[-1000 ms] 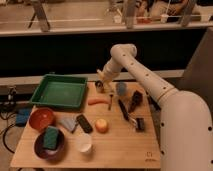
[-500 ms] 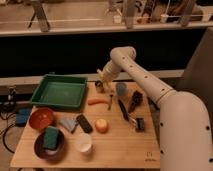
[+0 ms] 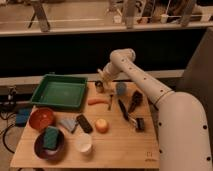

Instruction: Place banana in metal cup

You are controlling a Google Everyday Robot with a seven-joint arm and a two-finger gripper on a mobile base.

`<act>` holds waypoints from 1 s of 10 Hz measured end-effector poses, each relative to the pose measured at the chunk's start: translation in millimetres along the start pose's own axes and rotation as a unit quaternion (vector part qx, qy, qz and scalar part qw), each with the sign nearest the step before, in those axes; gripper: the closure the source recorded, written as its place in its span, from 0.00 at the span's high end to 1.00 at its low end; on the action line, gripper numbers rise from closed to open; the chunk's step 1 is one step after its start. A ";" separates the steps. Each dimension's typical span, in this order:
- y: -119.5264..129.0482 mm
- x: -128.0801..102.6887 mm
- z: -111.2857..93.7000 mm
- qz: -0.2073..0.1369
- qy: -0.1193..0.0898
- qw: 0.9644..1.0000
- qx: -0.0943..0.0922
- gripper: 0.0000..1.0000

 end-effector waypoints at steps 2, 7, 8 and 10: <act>-4.3 1.4 3.5 -0.007 0.003 1.000 -0.005 0.00; -10.4 -1.1 12.3 -0.022 -0.002 1.000 -0.018 0.31; -11.8 -2.0 13.6 -0.026 -0.004 0.999 -0.020 0.41; -13.7 -3.8 16.7 -0.031 -0.009 0.999 -0.022 0.61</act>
